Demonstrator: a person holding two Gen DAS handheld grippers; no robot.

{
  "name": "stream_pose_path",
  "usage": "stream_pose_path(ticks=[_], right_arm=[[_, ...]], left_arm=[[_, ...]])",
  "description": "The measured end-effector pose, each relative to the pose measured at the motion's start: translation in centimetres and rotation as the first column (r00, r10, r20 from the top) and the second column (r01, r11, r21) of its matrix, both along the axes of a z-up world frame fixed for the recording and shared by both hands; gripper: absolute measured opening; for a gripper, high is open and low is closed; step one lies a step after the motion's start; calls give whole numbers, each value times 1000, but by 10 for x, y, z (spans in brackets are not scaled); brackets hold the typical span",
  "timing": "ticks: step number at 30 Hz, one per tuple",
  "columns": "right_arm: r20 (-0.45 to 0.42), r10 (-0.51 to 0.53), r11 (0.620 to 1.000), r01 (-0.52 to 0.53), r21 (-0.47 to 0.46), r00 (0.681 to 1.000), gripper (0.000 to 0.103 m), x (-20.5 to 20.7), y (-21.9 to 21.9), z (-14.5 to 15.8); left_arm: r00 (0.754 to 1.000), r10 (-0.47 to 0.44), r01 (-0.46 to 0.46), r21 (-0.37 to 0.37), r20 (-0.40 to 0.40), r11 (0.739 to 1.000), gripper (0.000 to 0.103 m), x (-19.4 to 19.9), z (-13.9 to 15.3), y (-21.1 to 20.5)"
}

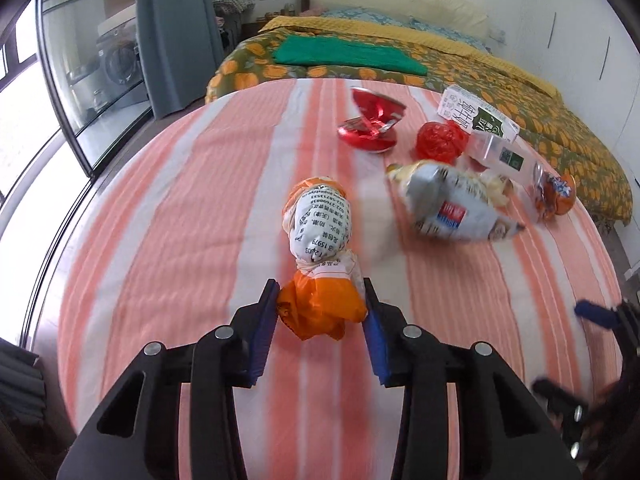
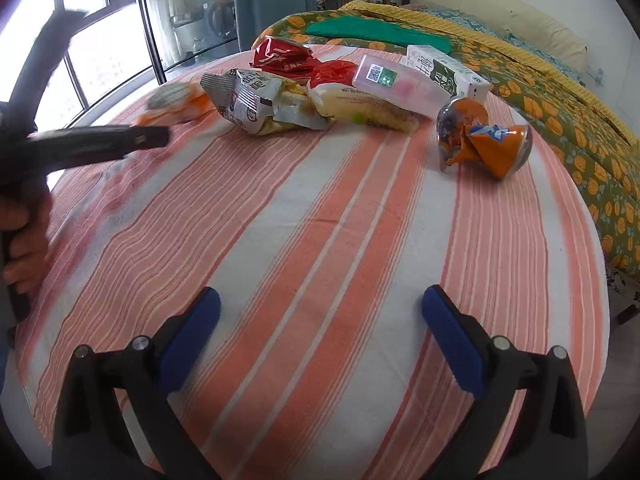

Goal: Collect trash
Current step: 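Grasp the orange-and-white wrapped snack with the left tool while the right tool grasps the yellow snack bag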

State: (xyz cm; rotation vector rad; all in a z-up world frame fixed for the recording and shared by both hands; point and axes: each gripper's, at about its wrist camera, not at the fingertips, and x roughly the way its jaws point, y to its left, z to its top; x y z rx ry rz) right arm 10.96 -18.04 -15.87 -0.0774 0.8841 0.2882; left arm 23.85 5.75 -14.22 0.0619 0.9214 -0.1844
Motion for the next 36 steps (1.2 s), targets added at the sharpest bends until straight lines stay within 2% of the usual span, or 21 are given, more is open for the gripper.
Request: stream_pose_path(ticks=[2, 5, 7, 10, 13, 15, 19, 24, 32, 34, 36], right_arm=[[0, 0, 1000, 0, 0, 1000, 97, 0, 0, 0], [0, 0, 1000, 0, -1, 1000, 97, 0, 0, 0], [0, 0, 1000, 0, 0, 1000, 97, 0, 0, 0], [0, 0, 1000, 0, -1, 1000, 97, 0, 0, 0], [0, 0, 1000, 0, 0, 1000, 97, 0, 0, 0], [0, 0, 1000, 0, -1, 1000, 97, 0, 0, 0], [0, -1, 1000, 1, 0, 1000, 97, 0, 0, 0], [0, -1, 1000, 1, 0, 1000, 98, 0, 0, 0], [-25, 6, 1000, -6, 12, 1000, 98, 5, -2, 2], [-62, 3, 998, 2, 69, 998, 98, 17, -3, 12], [-76, -29, 988, 40, 152, 997, 98, 38, -4, 35]], left_arm=[[1000, 2, -2, -20, -9, 1000, 43, -13, 0, 12], [1000, -13, 12, -38, -26, 999, 52, -25, -4, 18], [999, -26, 25, -32, -29, 999, 67, -27, -7, 15], [999, -25, 25, -21, -27, 999, 77, -24, -12, 10], [999, -19, 19, 1, -33, 1000, 83, -18, -16, 5], [999, -22, 23, 47, -25, 999, 86, -17, -19, -1], [999, -7, 8, 40, -34, 999, 93, -14, -20, 3], [999, 11, -9, 51, -40, 999, 97, -12, -22, 2], [999, 11, -9, 48, -40, 999, 97, -11, -22, 3], [999, 10, -9, 48, -40, 999, 97, -11, -22, 4], [999, 10, -8, 48, -40, 999, 97, -11, -22, 3]])
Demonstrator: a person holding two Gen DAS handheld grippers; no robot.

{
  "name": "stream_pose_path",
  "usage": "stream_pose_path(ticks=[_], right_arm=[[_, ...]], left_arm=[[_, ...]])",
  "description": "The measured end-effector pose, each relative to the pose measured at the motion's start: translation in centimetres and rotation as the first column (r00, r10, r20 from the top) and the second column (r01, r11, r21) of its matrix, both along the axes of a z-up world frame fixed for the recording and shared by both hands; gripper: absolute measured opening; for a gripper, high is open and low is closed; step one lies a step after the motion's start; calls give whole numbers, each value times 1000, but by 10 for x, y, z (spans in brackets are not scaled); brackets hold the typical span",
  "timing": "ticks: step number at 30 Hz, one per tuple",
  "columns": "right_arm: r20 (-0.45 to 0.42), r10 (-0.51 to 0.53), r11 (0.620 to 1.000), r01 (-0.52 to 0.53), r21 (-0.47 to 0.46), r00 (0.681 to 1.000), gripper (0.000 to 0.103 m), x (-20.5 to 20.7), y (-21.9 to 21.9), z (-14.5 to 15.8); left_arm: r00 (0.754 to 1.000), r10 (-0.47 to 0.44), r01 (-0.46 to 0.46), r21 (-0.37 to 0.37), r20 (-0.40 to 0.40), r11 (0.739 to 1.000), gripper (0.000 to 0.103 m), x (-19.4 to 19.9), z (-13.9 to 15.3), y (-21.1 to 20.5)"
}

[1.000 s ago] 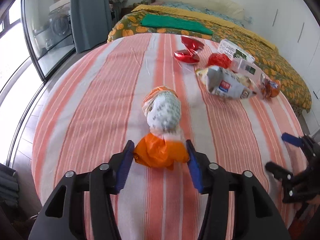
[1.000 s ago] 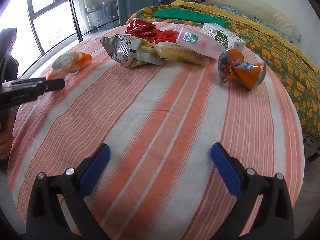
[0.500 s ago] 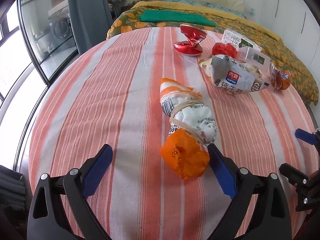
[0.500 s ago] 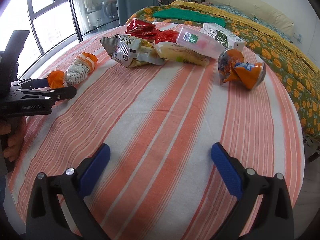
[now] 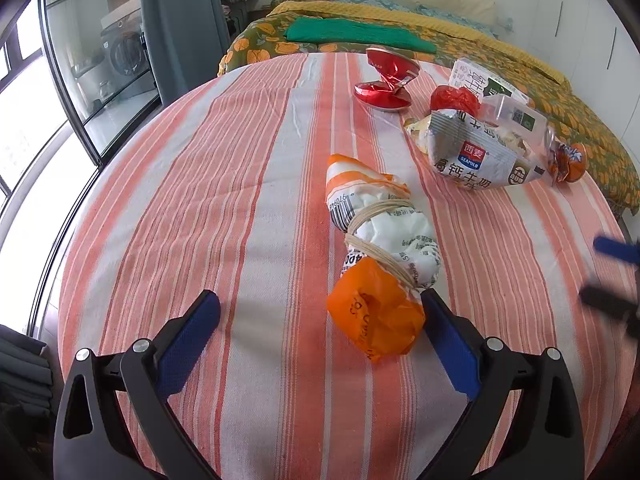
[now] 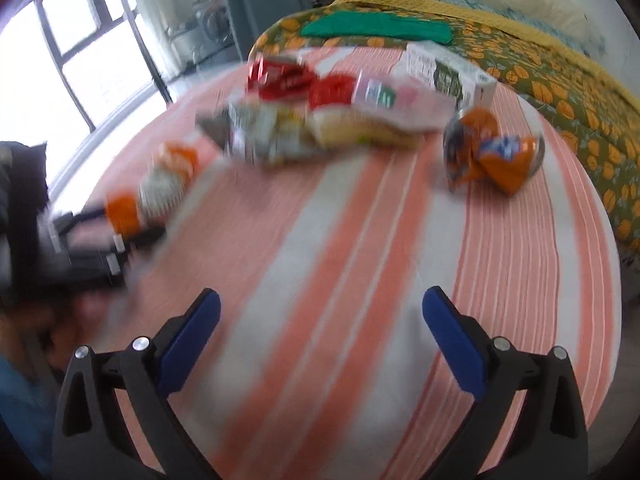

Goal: Collect trash
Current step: 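Grasp the orange-and-white wrapped snack with the left tool while the right tool grasps the yellow snack bag, then lift the wrapped snack with the left tool while the right tool lifts the yellow bag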

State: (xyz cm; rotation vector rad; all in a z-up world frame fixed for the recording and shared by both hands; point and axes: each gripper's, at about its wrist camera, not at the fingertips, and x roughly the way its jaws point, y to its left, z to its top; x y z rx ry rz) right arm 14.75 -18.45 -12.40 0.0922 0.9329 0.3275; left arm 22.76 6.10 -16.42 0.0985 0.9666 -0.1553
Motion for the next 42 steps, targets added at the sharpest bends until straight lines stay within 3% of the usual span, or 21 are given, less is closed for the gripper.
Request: stream_pose_path(ticks=[2, 6, 11, 14, 18, 20, 23, 29, 34, 39, 42], right_arm=[[-15, -27, 997, 28, 74, 1000, 98, 20, 3, 20], [-176, -56, 977, 90, 192, 983, 98, 77, 28, 32], [-298, -164, 956, 226, 187, 940, 98, 113, 49, 15], [-316, -201, 949, 264, 171, 927, 98, 122, 57, 8], [-305, -207, 956, 258, 138, 930, 96, 127, 65, 5], [-287, -191, 970, 226, 92, 939, 72, 127, 69, 5], [-243, -164, 983, 180, 44, 956, 58, 119, 68, 5], [-167, -56, 998, 50, -40, 984, 55, 86, 65, 12], [-76, 73, 985, -84, -148, 994, 55, 34, 56, 10], [45, 87, 971, -75, -228, 995, 55, -24, 20, 1], [88, 80, 972, -58, -226, 993, 58, -42, 8, -9]], left_arm=[[1000, 0, 0, -1, 0, 1000, 97, 0, 0, 0], [1000, 0, 0, -3, -1, 1000, 97, 0, 0, 0], [1000, 0, 0, -4, -1, 1000, 97, 0, 1, 1], [1000, 0, 0, -5, -1, 1000, 97, 0, 1, 0], [1000, 1, -1, -6, -1, 1000, 97, 0, 1, 1], [1000, 1, -1, -6, -1, 1000, 97, 0, 1, 1], [1000, 0, 0, -10, -2, 1000, 97, 0, 0, 1], [1000, 0, 0, -11, -2, 1000, 97, 1, 0, 1], [1000, 0, 0, -11, -2, 1000, 97, 0, 0, 0], [1000, 0, 0, -11, -2, 1000, 97, 0, 0, 0], [1000, 0, 0, -11, -2, 1000, 97, 0, 0, 0]])
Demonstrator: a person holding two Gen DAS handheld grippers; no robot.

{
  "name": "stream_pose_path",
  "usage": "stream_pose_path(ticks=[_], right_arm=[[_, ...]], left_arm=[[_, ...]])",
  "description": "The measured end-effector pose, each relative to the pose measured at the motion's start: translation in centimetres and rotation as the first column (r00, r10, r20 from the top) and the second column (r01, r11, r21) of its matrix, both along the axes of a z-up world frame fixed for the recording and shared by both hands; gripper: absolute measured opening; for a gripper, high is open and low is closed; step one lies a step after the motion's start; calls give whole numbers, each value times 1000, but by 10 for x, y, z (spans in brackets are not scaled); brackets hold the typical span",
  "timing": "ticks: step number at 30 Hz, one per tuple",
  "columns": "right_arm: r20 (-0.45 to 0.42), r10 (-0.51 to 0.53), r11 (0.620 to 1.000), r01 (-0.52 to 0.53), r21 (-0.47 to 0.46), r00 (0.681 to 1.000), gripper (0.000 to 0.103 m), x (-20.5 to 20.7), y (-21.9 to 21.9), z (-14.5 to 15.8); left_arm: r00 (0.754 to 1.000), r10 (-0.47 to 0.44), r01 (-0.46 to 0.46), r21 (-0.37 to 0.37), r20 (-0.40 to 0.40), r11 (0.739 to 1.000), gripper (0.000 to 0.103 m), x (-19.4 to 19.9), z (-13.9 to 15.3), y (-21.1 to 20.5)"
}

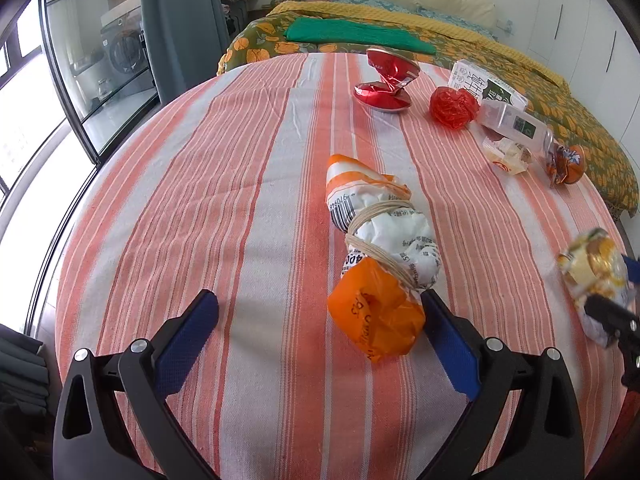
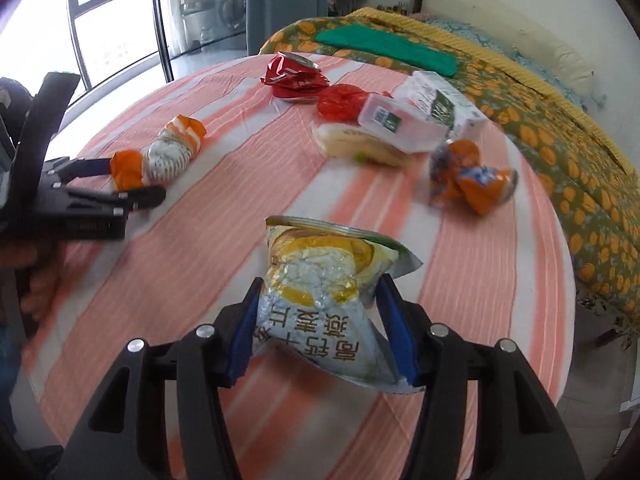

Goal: Collect trash
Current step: 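Lift the wrapped snack with the left tool while the right tool lifts the yellow bag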

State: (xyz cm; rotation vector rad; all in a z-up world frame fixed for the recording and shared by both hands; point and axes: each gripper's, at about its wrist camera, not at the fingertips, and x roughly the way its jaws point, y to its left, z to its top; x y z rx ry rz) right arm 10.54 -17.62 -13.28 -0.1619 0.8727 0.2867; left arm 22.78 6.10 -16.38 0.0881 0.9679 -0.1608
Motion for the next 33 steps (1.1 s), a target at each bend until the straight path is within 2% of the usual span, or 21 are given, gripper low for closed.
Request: stream_pose_path(ticks=[2, 6, 10, 12, 17, 21, 24, 25, 27, 29, 31, 32, 33], right_arm=[[11, -7, 1000, 7, 19, 1000, 65, -9, -8, -4], [-23, -12, 997, 14, 79, 1000, 78, -14, -15, -5], [-54, -22, 994, 28, 110, 998, 88, -22, -27, 4], [-62, -33, 993, 40, 113, 998, 88, -24, -35, 9], [-59, -48, 990, 55, 129, 997, 89, -18, -41, 22], [-36, 16, 997, -13, 79, 999, 89, -7, -23, 33], [-117, 112, 994, -111, 18, 987, 88, 12, -4, 28], [-129, 112, 993, -114, -4, 985, 88, 15, -2, 26], [-181, 113, 991, -123, -46, 977, 85, 23, 2, 19], [-240, 108, 990, -126, -60, 965, 63, 28, 2, 11], [-257, 102, 991, -121, -60, 961, 56, 27, 0, 6], [-249, 95, 993, -110, -47, 964, 50, 25, -2, 7], [-237, 85, 995, -96, -35, 968, 49, 23, -6, 9]], left_arm=[[1000, 0, 0, -1, 0, 1000, 97, 0, 0, 0], [1000, -17, 17, -27, 0, 999, 97, -1, 1, 3], [996, -87, 88, -178, 11, 980, 97, -10, 6, 22], [994, -110, 111, -208, 14, 972, 97, -17, 8, 27], [993, -118, 119, -180, 14, 976, 97, -17, 12, 12], [991, -132, 131, -107, 2, 986, 97, -2, 15, -11], [991, -131, 130, -57, -22, 990, 97, 11, 12, -20], [991, -129, 128, -46, -25, 991, 97, 14, 12, -21], [992, -126, 125, -22, -33, 992, 94, 19, 11, -25], [992, -121, 121, -1, -43, 993, 87, 22, 9, -27], [991, -123, 124, 15, -46, 992, 76, 23, 8, -28], [991, -124, 125, 23, -44, 992, 73, 23, 7, -29], [991, -129, 130, 27, -37, 991, 66, 22, 8, -30]])
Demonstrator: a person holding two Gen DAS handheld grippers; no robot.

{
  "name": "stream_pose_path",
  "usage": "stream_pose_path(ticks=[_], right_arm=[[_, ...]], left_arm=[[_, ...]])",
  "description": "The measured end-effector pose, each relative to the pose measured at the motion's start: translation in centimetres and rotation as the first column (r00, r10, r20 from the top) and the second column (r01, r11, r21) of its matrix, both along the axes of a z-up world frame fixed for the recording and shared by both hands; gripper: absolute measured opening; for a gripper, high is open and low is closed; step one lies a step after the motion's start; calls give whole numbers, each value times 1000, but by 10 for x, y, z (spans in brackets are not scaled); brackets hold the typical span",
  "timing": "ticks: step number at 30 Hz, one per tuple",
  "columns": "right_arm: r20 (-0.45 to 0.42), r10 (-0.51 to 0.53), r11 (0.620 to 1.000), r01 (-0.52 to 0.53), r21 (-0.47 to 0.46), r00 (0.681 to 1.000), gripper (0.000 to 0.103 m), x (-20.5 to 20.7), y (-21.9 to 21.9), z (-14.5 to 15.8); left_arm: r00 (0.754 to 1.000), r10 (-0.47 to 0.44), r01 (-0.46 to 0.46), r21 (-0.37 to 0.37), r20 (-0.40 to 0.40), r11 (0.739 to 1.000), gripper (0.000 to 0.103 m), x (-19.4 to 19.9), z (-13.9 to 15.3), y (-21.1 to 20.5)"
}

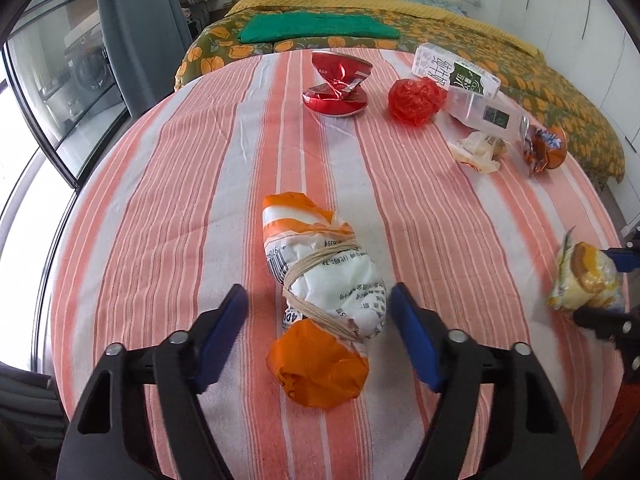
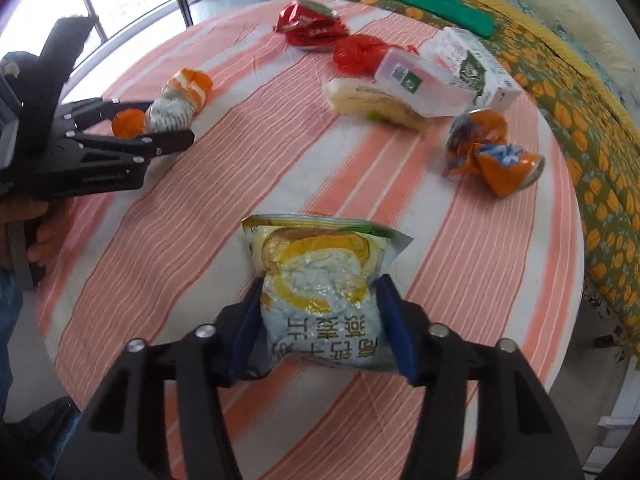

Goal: Collect trash
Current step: 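Lift the wrapped snack with the left tool while the right tool lifts the yellow bag, then carry both items to the blue wastebasket and open both tools to drop them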

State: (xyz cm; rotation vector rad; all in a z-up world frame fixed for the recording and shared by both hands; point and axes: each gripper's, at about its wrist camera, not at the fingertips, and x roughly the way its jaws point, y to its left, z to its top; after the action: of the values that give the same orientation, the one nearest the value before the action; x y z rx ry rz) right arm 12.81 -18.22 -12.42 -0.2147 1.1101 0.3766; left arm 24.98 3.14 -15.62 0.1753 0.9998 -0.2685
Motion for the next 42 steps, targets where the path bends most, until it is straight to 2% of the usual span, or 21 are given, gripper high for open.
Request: stream_pose_path(ticks=[2, 4, 8, 12, 16, 18, 24, 29, 32, 37, 42], right_arm=[[13, -33, 999, 32, 41, 999, 46, -5, -10, 3], [27, -55, 996, 53, 70, 998, 45, -11, -18, 5], [50, -91, 987, 83, 135, 995, 45, -23, -30, 13], [96, -119, 971, 96, 219, 988, 45, -39, -44, 29], [59, -154, 967, 138, 213, 986, 45, -44, -55, 9], [42, -177, 957, 162, 241, 983, 45, -49, -65, 3], [61, -237, 926, 207, 314, 969, 45, -72, -99, 5], [71, -300, 898, 257, 357, 951, 45, -95, -144, 6], [73, -363, 872, 311, 379, 929, 45, -109, -183, 4], [33, -506, 808, 461, 367, 862, 45, -125, -260, -15], [-5, -592, 751, 555, 357, 806, 45, -134, -314, -35]], left_arm=[[1000, -14, 14, -8, 11, 1000, 49, -2, 1, -1], [1000, -17, 17, 7, 22, 1000, 43, -5, 3, -3], [998, -36, 36, -10, 52, 999, 42, -21, 12, -8], [995, -70, 76, -76, 74, 994, 42, -48, 27, -21], [993, -105, 110, -113, 53, 987, 42, -70, 28, -48], [990, -128, 133, -127, 53, 983, 42, -80, 29, -62], [980, -193, 198, -159, 47, 967, 42, -101, 34, -108], [968, -249, 252, -201, 40, 947, 42, -115, 40, -151], [955, -293, 293, -226, 35, 929, 42, -127, 45, -178], [921, -387, 382, -259, 31, 887, 42, -146, 55, -235], [886, -463, 451, -281, 26, 847, 42, -166, 56, -298]])
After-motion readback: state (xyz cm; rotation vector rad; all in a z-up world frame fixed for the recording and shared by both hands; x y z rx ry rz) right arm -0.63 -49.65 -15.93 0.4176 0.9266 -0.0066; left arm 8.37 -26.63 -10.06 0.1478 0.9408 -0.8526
